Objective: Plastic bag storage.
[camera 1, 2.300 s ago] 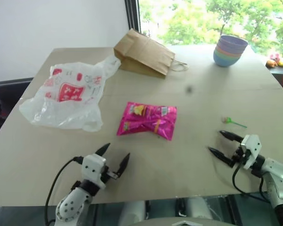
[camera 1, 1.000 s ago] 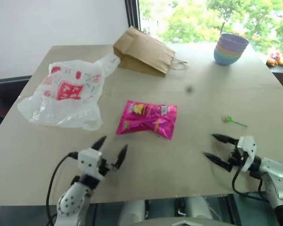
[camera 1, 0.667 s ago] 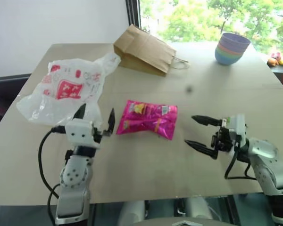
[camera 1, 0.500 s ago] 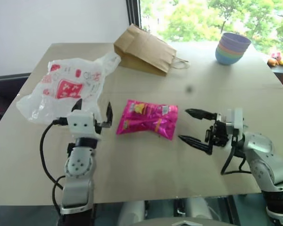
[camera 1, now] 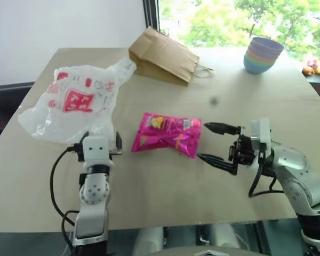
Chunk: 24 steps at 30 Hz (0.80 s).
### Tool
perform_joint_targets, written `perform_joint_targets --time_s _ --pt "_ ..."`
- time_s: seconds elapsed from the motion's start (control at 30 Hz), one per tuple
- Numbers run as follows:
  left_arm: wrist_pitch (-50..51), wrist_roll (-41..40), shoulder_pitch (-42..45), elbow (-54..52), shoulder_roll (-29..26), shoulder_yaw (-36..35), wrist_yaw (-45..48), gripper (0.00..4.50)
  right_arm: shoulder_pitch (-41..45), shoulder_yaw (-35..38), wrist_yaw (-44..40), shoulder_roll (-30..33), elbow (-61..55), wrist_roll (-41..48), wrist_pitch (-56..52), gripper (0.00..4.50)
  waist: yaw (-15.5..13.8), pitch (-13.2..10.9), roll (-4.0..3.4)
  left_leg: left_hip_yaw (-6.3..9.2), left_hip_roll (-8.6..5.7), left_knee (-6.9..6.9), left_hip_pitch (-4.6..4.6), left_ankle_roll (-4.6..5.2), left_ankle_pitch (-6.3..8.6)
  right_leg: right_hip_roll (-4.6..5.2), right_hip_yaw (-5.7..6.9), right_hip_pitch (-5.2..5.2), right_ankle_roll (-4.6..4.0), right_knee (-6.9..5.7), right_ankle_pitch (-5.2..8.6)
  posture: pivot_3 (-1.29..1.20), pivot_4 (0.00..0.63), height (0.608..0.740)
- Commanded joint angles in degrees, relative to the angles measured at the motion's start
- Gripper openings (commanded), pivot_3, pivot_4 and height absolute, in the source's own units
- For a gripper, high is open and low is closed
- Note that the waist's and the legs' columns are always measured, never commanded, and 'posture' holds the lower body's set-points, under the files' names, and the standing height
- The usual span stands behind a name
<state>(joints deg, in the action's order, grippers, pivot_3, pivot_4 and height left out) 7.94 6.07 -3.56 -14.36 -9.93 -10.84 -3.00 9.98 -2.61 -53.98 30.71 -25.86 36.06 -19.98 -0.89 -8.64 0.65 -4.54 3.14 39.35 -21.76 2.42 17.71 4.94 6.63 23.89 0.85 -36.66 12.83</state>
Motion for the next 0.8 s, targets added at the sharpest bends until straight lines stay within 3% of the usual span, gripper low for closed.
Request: perform_joint_targets --time_s 0.03,0.1,0.2,0.27,0.37,0.47,0.67,0.8 --pt "-3.15 -0.2 1.38 2.32 -0.45 -1.0 -0.74 4.5 1.19 -0.44 0.62 0.72 -3.23 0.64 -1.46 4.43 0.03 0.0 0.0 0.0 0.0 0.0 0.0 0.0 0.0 0.0 0.0 0.0 0.0 0.0 0.0 0.0 0.15 0.74" --pt "-4.03 -0.5 1.81 3.04 -0.2 -1.23 -0.84 4.5 1.53 -0.56 0.79 0.78 -3.3 0.48 -1.66 4.43 0.06 0.0 0.01 -0.01 0.0 0.0 0.0 0.0 0.0 0.0 0.0 0.0 0.0 -0.01 0.0 0.0 0.15 0.74" --pt "-5.22 -0.96 2.11 3.55 0.07 -1.79 -1.38 3.77 2.27 -0.49 1.48 0.63 -3.96 1.1 -2.72 4.5 0.06 -0.01 0.01 -0.01 0.0 0.0 0.0 0.0 0.0 0.01 0.0 0.0 0.0 -0.01 0.0 0.0 0.15 0.74" --pt "-6.0 -1.44 1.98 3.94 0.16 -2.53 -1.91 2.89 2.5 -0.46 1.64 0.37 -4.34 1.38 -2.88 4.5 0.06 -0.01 0.01 0.0 0.01 0.0 0.0 0.0 0.0 0.01 0.0 0.0 0.0 -0.01 0.0 0.0 0.15 0.74" --pt "-6.99 -1.9 1.96 4.12 0.1 -3.39 -2.38 1.21 2.83 -0.67 1.9 0.19 -4.47 1.34 -3.03 4.5 0.06 -0.01 0.02 0.0 0.01 0.0 0.0 0.0 0.0 0.01 0.01 0.0 0.0 -0.02 0.0 0.0 0.15 0.74" --pt "-8.18 -2.19 1.81 3.84 0.11 -3.77 -2.37 0.04 3.36 -0.76 2.14 -0.23 -3.92 1.28 -3.14 4.5 0.05 -0.01 0.02 0.0 0.0 0.01 0.0 0.0 0.0 0.02 0.01 0.0 0.0 -0.02 0.0 0.0 0.15 0.74" --pt "-13.71 -6.84 1.16 0.44 0.56 -4.27 0.34 0.04 7.74 -0.43 7.55 -1.97 2.39 -0.54 -7.52 4.5 0.12 -0.01 0.03 -0.01 0.0 0.04 0.0 -0.01 -0.01 0.02 0.0 0.0 0.0 -0.05 -0.01 0.0 0.15 0.74" --pt "-15.04 -19.29 -2.09 -5.72 0.77 -1.75 10.91 0.04 16.63 0.08 12.98 -2.84 12.46 -1.03 -16.81 4.5 0.22 -0.03 0.03 -0.05 0.02 0.11 0.01 -0.03 -0.02 0.06 -0.02 0.01 -0.02 -0.12 -0.01 0.0 0.15 0.74"
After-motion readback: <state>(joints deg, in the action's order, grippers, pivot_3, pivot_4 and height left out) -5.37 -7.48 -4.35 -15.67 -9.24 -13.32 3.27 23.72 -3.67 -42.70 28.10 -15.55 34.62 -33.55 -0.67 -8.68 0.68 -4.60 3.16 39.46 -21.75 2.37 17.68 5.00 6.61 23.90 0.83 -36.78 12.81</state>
